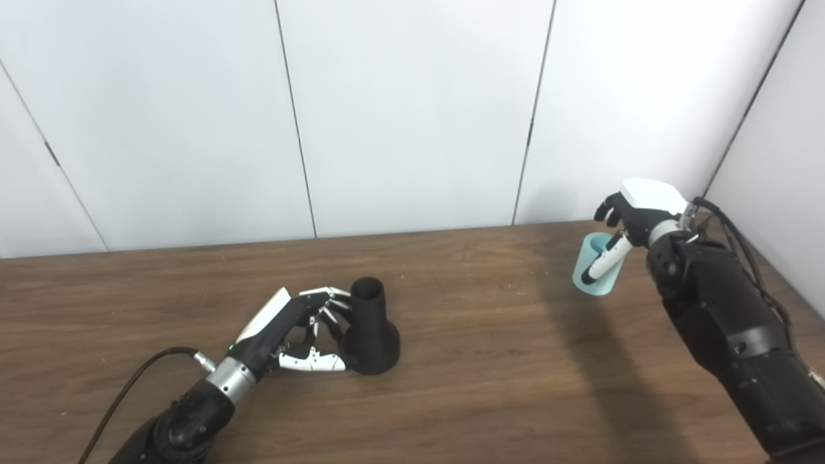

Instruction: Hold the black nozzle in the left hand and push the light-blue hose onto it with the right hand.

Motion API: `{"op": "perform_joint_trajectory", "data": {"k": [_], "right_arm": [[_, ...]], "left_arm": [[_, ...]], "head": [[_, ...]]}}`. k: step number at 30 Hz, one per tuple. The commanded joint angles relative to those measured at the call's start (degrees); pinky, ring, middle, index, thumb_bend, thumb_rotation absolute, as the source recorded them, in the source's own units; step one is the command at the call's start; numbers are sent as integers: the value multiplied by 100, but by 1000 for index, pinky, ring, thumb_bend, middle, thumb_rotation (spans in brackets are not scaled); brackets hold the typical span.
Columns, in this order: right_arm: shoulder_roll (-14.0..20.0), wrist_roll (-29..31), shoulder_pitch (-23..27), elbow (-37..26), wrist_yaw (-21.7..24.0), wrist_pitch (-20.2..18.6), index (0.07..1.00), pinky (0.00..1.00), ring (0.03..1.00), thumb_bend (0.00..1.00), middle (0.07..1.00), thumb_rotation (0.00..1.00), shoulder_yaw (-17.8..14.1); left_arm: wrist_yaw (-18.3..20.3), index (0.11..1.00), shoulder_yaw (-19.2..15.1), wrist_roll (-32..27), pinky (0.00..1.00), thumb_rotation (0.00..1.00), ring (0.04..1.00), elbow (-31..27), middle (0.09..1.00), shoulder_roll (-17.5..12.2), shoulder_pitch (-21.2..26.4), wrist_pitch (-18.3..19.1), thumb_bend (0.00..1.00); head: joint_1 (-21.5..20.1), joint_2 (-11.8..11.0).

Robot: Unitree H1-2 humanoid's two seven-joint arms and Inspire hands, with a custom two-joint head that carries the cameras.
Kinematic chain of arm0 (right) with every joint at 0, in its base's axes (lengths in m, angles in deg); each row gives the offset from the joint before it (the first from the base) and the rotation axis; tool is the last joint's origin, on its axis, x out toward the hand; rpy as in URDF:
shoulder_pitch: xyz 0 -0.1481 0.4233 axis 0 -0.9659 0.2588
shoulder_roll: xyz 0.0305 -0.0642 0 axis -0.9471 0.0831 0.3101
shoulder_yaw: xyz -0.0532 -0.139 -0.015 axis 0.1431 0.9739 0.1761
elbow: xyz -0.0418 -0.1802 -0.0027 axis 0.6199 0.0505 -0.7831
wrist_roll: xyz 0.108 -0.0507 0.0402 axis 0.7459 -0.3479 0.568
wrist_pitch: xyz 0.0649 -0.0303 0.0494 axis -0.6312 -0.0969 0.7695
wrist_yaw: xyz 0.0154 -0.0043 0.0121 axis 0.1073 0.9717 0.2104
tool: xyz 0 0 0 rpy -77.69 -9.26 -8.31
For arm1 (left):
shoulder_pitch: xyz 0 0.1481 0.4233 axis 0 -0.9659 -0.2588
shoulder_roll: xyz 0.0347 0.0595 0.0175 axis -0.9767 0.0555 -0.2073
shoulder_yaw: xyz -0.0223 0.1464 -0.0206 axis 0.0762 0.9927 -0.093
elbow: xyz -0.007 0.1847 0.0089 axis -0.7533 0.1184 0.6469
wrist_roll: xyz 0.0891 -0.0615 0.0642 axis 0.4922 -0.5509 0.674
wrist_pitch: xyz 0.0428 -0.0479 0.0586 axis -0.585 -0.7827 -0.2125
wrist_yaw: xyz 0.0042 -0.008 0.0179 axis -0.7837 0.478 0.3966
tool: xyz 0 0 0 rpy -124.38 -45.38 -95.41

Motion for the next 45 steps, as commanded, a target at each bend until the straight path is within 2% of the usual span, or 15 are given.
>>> {"op": "perform_joint_trajectory", "data": {"k": [1,12,17,18,20,22,24,26,30,36,37,39,42,43,45], "right_arm": [[223,-28,379,-18,-72,13,721,479,622,983,723,216,-39],[207,68,374,280,-266,223,716,551,659,986,726,214,-11],[222,144,372,396,-439,433,714,410,490,962,613,188,-18],[215,148,368,419,-490,472,705,328,398,948,541,170,-17],[207,147,358,446,-554,522,688,276,342,937,484,149,-18],[208,108,334,450,-592,539,669,328,379,939,467,138,4],[212,57,314,452,-618,532,654,507,508,940,514,147,45],[218,13,302,449,-628,517,648,476,523,936,540,158,88],[240,13,284,421,-618,531,627,345,443,917,539,170,150],[332,-61,278,318,-514,633,576,362,441,886,533,206,304],[343,-66,288,325,-493,641,533,388,462,710,540,179,330],[354,-72,295,331,-461,658,494,431,495,564,543,157,362],[349,-61,301,362,-436,697,485,361,426,530,488,148,388],[347,-55,301,372,-432,711,496,306,377,529,447,65,392],[350,-36,279,349,-408,735,502,257,336,528,419,22,395]], "left_arm": [[529,616,217,243,366,315,474,327,613,-69,-487,334,867],[532,616,189,223,366,314,475,297,612,-57,-508,340,866],[524,616,190,229,366,314,475,303,612,-56,-508,317,866],[524,616,189,227,366,314,475,306,612,-58,-508,310,866],[525,616,186,223,367,314,475,309,612,-60,-508,304,866],[526,616,187,224,367,314,475,320,612,-63,-503,295,867],[532,616,186,222,367,314,475,312,612,-68,-500,300,867],[538,616,181,217,367,312,475,290,612,-74,-505,308,866],[534,616,181,219,367,312,475,293,612,-75,-509,297,866],[538,616,174,218,367,303,475,304,612,-83,-502,309,861],[540,616,172,217,365,302,474,297,612,-87,-499,309,860],[540,616,168,216,362,298,472,286,612,-92,-496,311,857],[529,616,168,232,362,295,472,276,613,-95,-498,312,855],[527,616,169,235,362,295,472,274,613,-96,-498,314,855],[525,616,168,239,362,295,472,283,613,-95,-496,326,855]], "head": [[5,13],[7,43],[12,48],[12,54],[12,54],[12,54],[12,54],[24,68],[23,74],[46,94],[46,94],[48,95],[49,107],[49,107],[49,107]]}}
